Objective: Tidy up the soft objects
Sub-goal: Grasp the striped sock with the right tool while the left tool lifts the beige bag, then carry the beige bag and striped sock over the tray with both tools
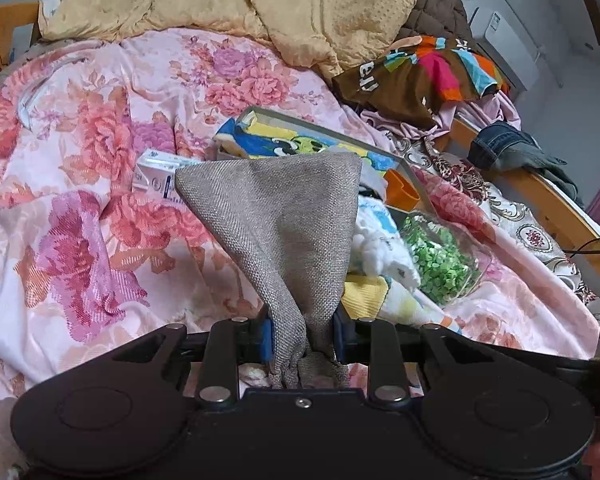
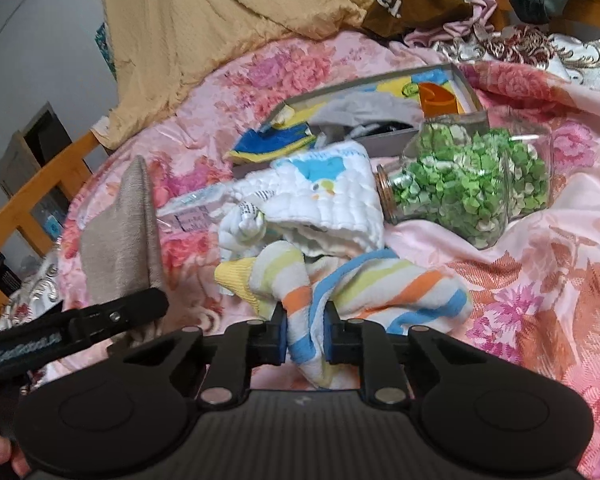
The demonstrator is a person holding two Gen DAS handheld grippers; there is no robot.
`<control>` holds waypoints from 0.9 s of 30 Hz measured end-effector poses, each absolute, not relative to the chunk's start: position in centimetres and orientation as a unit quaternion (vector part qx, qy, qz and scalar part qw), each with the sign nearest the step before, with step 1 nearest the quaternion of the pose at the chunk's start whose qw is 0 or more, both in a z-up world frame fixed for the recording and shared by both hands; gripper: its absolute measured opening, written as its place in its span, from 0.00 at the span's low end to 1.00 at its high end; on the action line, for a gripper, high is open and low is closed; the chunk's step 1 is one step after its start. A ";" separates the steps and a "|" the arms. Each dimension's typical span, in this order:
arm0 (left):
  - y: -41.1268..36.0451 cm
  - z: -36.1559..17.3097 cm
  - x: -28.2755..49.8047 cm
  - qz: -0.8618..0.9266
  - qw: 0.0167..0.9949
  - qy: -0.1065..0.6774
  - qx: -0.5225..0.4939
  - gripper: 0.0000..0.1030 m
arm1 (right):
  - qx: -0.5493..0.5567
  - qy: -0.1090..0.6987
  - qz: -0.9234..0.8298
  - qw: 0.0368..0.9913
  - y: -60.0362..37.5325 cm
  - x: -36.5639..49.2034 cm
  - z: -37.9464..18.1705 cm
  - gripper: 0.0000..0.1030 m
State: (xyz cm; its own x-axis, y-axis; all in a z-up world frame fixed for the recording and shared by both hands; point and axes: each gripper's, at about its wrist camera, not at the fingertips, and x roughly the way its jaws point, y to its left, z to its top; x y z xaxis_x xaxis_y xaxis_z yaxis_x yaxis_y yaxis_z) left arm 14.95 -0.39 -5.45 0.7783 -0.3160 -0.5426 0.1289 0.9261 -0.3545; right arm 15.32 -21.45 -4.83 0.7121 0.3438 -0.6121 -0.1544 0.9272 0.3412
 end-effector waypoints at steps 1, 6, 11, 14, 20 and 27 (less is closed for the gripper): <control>-0.4 -5.2 14.9 -0.119 0.932 0.309 -0.150 0.28 | 0.136 0.349 0.139 0.917 -21.6 15.0 -4.6 0.18; -0.4 -4.0 14.6 -0.118 0.937 0.294 -0.149 0.28 | 0.154 0.331 0.145 0.920 -22.2 13.8 -3.7 0.18; -0.2 -3.4 14.5 -0.118 0.938 0.286 -0.156 0.28 | 0.169 0.313 0.157 0.921 -22.6 13.1 -3.1 0.18; -0.2 -3.3 14.4 -0.118 0.939 0.284 -0.156 0.28 | 0.175 0.289 0.169 0.926 -22.7 12.7 -2.5 0.18; 0.1 -3.0 14.6 -0.116 0.940 0.280 -0.157 0.28 | 0.181 0.237 0.187 0.936 -22.6 12.1 -1.3 0.18; 0.1 -2.2 14.9 -0.113 0.945 0.268 -0.148 0.29 | 0.206 0.187 0.196 0.940 -23.3 12.1 0.4 0.18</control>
